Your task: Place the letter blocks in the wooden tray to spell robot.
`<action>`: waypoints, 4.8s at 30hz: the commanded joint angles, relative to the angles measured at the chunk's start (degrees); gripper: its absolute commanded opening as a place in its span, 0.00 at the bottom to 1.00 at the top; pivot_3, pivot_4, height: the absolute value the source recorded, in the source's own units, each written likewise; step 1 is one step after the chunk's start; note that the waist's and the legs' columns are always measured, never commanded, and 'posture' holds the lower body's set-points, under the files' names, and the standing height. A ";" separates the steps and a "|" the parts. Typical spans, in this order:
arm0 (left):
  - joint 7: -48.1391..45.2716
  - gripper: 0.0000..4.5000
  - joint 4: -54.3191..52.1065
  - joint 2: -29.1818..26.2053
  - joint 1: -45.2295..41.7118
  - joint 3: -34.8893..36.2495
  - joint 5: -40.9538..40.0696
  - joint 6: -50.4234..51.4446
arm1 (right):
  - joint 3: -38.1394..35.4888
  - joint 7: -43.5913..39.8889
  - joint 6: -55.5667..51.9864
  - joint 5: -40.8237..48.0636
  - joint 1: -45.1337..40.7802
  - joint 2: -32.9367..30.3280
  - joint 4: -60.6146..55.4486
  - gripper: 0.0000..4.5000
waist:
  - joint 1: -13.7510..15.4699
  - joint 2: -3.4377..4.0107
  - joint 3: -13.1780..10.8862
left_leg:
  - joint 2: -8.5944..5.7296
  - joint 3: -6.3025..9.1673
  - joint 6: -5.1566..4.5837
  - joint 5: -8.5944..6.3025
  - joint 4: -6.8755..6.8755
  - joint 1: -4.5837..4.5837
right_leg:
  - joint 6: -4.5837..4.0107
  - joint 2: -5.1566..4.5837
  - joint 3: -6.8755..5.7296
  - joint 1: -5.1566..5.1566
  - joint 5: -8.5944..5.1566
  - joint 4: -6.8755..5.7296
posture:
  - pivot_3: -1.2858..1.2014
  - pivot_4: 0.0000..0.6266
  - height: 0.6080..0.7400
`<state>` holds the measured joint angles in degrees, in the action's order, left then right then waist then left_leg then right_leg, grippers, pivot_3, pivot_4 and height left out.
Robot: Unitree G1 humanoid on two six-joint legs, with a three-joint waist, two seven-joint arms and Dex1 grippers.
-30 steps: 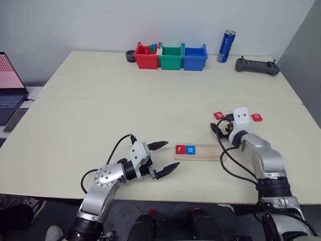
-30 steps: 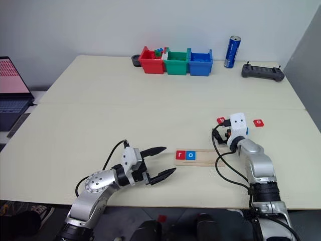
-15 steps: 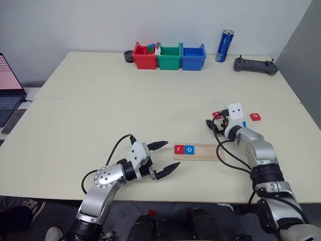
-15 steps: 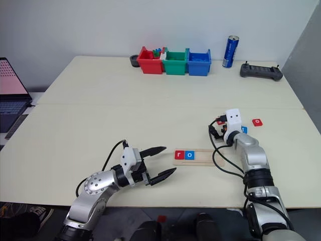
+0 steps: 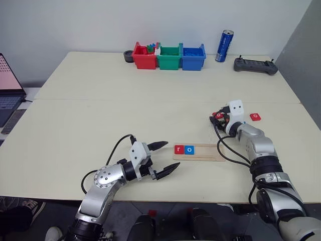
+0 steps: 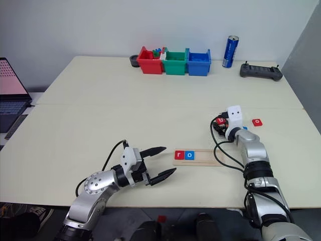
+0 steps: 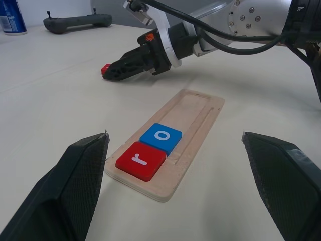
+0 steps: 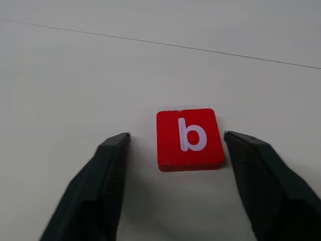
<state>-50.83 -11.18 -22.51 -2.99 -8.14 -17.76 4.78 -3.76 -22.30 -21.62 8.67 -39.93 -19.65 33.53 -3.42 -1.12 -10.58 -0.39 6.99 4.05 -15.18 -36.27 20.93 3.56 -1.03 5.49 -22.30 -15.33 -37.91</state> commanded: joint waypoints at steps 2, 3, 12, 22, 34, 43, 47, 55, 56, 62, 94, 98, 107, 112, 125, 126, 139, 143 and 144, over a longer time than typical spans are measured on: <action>-0.73 1.00 -1.37 -0.20 -0.03 -0.09 -0.78 -1.33 | -0.39 -0.19 1.11 -0.63 0.08 -0.18 -0.18 0.32 | -0.05 0.00 0.00 | 0.00 0.00 0.00 0.00 0.00 0.00 | 0.00 0.00 0.00 0.00 0.00 0.00 | 0.52 0.24 1.00; -0.81 1.00 -1.10 -0.14 -0.06 -0.09 -0.76 -1.51 | -0.46 -0.16 1.19 -0.73 0.13 -0.15 -0.21 0.32 | -0.05 0.00 0.00 | 0.00 0.00 0.00 0.00 0.00 0.00 | 0.00 0.00 0.00 0.00 0.00 0.00 | 0.52 0.24 1.00; -1.92 1.00 -0.13 -0.27 1.25 0.03 -0.70 -3.47 | -4.06 0.97 -16.77 2.73 13.35 -5.66 -34.96 0.32 | 0.47 0.08 -0.03 | -0.04 0.08 0.00 0.00 0.11 0.13 | 0.00 -0.05 -0.05 -0.09 0.00 0.05 | 0.52 0.24 1.00; -3.10 1.00 0.23 -0.75 1.76 0.11 -1.22 -3.82 | -13.93 6.75 -44.02 7.79 33.36 -6.26 -70.59 0.32 | 0.68 0.13 -0.01 | 0.03 0.11 0.01 0.00 0.13 0.26 | 0.23 0.01 -0.12 -0.20 -0.17 0.16 | 0.52 0.24 1.00; -4.45 1.00 2.50 -0.68 1.06 0.21 -1.02 -5.32 | -13.12 13.88 -44.61 5.28 38.83 1.53 -69.37 0.32 | 0.61 0.13 -0.01 | 0.01 0.03 0.00 0.01 0.12 0.24 | 0.23 -0.01 -0.03 -0.19 -0.17 0.16 | 0.52 0.24 1.00; -3.66 1.00 1.59 -0.54 1.54 0.23 -0.69 -4.99 | -14.22 14.60 -43.69 6.01 36.67 2.00 -68.84 0.92 | 0.55 0.13 -0.01 | 0.01 0.03 0.00 0.01 0.12 0.22 | 0.25 -0.01 -0.03 -0.18 -0.18 0.18 | 0.52 0.24 1.00; -2.97 1.00 0.91 -0.53 1.15 0.05 -0.72 -4.28 | -14.49 15.18 -43.55 5.86 33.10 1.12 -69.10 1.00 | 0.50 0.13 -0.01 | 0.02 0.03 0.00 0.01 0.13 0.22 | 0.25 -0.01 -0.03 -0.18 -0.18 0.18 | 0.52 0.24 1.00; -1.67 1.00 -1.97 -0.78 -0.58 -0.30 -1.30 -0.93 | -5.50 -4.24 -35.29 8.99 23.53 -16.61 -59.65 1.00 | 0.33 0.12 -0.03 | 0.00 0.05 0.00 0.00 0.14 0.22 | 0.21 -0.01 -0.08 -0.15 -0.15 0.21 | 0.52 0.24 1.00; -1.74 1.00 -2.17 -0.82 -0.80 -0.32 -1.36 -0.57 | -4.32 -9.28 -31.00 9.43 23.67 -19.47 -57.47 1.00 | 0.38 0.11 -0.04 | 0.00 0.05 -0.01 0.00 0.15 0.22 | 0.21 -0.01 -0.09 -0.13 -0.15 0.25 | 0.52 0.24 1.00; -2.22 1.00 -2.22 -0.61 -1.45 -0.57 -1.38 0.14 | 0.22 -41.43 -0.74 9.29 26.26 -32.22 -40.26 1.00 | 0.53 0.07 -0.07 | -0.02 0.04 -0.13 -0.07 0.15 0.21 | 0.20 -0.05 -0.15 0.00 -0.14 0.44 | 0.52 0.24 1.00; -2.58 1.00 0.40 -0.78 0.95 0.10 -0.75 -4.27 | 8.73 -57.81 24.72 -1.66 12.99 -33.16 -3.69 0.46 | 0.50 0.10 -0.08 | -0.01 -0.11 -0.14 -0.08 0.13 0.07 | 0.06 -0.11 0.03 0.07 0.03 0.52 | 0.52 0.24 1.00; -2.73 1.00 1.06 -0.72 0.74 0.05 -0.70 -4.67 | 8.28 -57.65 23.83 -1.15 11.73 -32.84 -4.13 0.32 | 0.48 0.10 -0.08 | -0.01 -0.11 -0.15 -0.08 0.13 0.06 | 0.06 -0.11 0.03 0.07 0.03 0.50 | 0.52 0.24 1.00; -2.09 1.00 -1.49 -1.48 0.28 0.06 -1.37 -2.60 | 8.32 -55.55 12.77 3.21 11.33 -29.03 -20.84 0.32 | 0.30 0.10 -0.08 | -0.02 -0.08 -0.14 -0.08 0.12 0.00 | 0.06 -0.10 0.04 0.04 0.02 0.24 | 0.52 0.24 1.00; -1.57 1.00 -3.36 -1.72 -0.35 0.15 -1.65 -0.46 | 9.85 -52.70 6.42 3.65 11.56 -26.21 -29.76 0.32 | 0.62 0.10 -0.08 | -0.04 -0.04 -0.14 -0.08 0.09 0.02 | 0.07 -0.11 0.01 0.04 0.02 0.24 | 0.52 0.24 1.00; -1.22 1.00 -4.99 -2.08 0.21 0.37 -1.66 0.81 | 15.75 -48.22 6.60 0.07 11.29 -21.71 -32.21 0.32 | 0.64 0.10 -0.08 | -0.04 -0.04 -0.14 -0.08 0.09 0.02 | 0.07 -0.11 -0.01 0.03 0.02 0.24 | 0.52 0.24 1.00; -1.35 1.00 -4.86 -2.18 0.37 0.44 -1.66 0.63 | 15.99 -48.20 6.80 -0.10 11.16 -21.55 -31.84 0.32 | 0.62 0.10 -0.08 | -0.03 -0.03 -0.14 -0.08 0.09 0.02 | 0.07 -0.11 -0.02 0.03 0.02 0.24 | 0.52 0.24 1.00; -1.44 1.00 -4.33 -2.65 0.86 0.61 -1.50 -0.11 | 18.38 -48.60 12.40 -3.70 9.62 -19.81 -25.82 0.32 | 0.55 0.10 -0.08 | -0.03 -0.03 -0.14 -0.08 0.09 0.01 | 0.06 -0.10 -0.02 0.03 0.02 0.24 | 0.52 0.24 1.00; -1.18 1.00 -4.87 -2.73 0.71 0.52 -1.54 0.30 | 18.75 -49.06 12.81 -3.96 9.20 -19.62 -25.23 0.32 | 0.54 0.10 -0.08 | -0.03 -0.02 -0.14 -0.08 0.09 0.01 | 0.06 -0.10 -0.03 0.03 0.02 0.23 | 0.52 0.24 1.00; -1.13 1.00 -5.03 -2.76 0.79 0.50 -1.54 0.33 | 18.78 -49.10 12.88 -3.98 9.19 -19.61 -25.19 0.32 | 0.54 0.10 -0.08 | -0.03 -0.02 -0.14 -0.08 0.09 0.01 | 0.06 -0.10 -0.03 0.03 0.02 0.24 | 0.52 0.24 1.00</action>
<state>-51.95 -13.70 -24.96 -2.23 -8.44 -18.06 5.71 14.91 -71.01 -9.82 5.08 -29.81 -39.28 9.16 -2.88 -1.02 -10.66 -0.42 6.97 3.91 -15.26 -36.17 20.95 3.62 -1.14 5.47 -22.27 -15.31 -37.68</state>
